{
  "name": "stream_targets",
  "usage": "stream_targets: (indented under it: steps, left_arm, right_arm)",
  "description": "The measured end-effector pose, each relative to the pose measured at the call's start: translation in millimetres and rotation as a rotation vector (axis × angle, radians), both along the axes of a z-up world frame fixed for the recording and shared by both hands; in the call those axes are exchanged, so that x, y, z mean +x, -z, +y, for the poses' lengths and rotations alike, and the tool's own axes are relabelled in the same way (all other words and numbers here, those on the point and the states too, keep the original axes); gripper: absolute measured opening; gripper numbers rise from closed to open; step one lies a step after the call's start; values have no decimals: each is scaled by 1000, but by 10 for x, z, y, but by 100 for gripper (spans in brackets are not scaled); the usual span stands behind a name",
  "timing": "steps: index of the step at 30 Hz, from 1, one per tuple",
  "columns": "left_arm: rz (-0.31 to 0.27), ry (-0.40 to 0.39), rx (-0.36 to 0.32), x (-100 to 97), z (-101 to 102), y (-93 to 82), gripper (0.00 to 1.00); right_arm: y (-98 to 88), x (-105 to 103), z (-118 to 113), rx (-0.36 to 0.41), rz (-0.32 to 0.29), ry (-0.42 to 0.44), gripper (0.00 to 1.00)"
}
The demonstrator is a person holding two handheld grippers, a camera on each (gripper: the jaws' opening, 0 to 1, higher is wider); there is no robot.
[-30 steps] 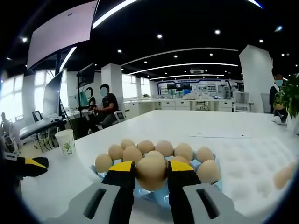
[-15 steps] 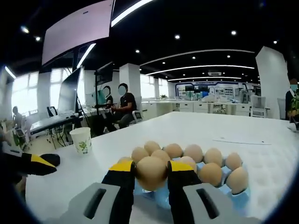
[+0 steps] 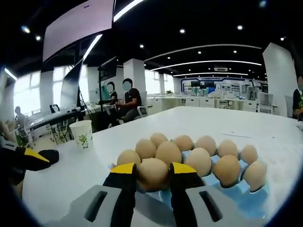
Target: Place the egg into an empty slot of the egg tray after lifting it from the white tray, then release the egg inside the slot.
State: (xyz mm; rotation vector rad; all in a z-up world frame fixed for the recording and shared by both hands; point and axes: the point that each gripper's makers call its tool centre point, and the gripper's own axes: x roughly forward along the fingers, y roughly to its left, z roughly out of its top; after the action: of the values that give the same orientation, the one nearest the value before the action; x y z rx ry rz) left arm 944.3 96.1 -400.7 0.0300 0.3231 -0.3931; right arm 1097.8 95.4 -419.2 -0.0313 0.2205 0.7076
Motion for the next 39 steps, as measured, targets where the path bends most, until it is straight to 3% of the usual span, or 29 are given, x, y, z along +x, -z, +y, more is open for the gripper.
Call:
stream_targets:
  steps: [5,18,25,30,39]
  left_arm:
    - [-3,5,-13,7,-31,5,98]
    - [-1,6,-21,2,-61,26,99]
    - [-8,7,-32,18,-89,-6,100]
    - [-11,7,-24,36,-97,-23,100]
    - [-34,-1,-9,58,-140,-84,100]
  right_arm:
    - [6,-32,30,-33,-42,-21,28]
    - [-41,-37,-15,0,-64,-42,34]
    - [-107,-60,-146,-37,-58,-33,46]
    - [-169,-54,-253,-26,-42,-24,69]
    - [-180,-38,-642,-39,-30,43,77]
